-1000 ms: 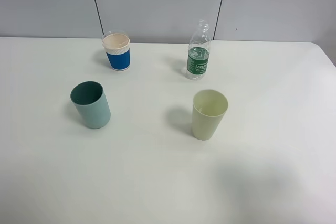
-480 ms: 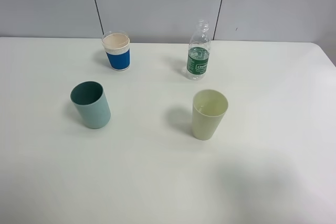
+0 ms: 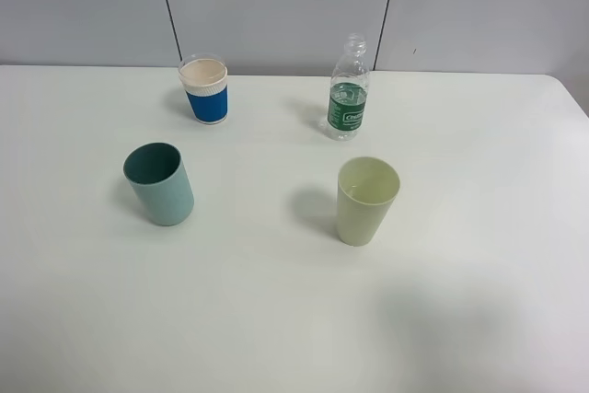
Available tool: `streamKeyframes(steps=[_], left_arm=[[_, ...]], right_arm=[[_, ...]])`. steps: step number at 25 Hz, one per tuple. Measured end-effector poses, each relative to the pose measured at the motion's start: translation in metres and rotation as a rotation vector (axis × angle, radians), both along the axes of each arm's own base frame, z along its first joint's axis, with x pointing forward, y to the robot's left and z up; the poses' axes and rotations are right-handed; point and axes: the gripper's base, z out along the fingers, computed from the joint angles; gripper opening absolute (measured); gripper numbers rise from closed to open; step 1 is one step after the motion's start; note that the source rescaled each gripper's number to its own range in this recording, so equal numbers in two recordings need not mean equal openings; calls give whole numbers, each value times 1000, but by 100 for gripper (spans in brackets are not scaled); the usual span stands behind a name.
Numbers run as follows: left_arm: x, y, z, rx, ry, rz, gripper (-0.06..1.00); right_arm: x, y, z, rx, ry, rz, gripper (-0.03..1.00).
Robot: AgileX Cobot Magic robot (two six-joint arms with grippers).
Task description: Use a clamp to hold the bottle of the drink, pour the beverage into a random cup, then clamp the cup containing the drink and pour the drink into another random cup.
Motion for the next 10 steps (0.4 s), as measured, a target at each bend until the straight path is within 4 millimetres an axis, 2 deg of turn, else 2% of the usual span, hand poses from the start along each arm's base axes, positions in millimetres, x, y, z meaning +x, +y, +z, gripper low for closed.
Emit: streamKeyframes(steps=[10], left_arm=[[0, 0, 0, 0, 0, 0, 100]], right_arm=[[0, 0, 0, 0, 0, 0, 99]])
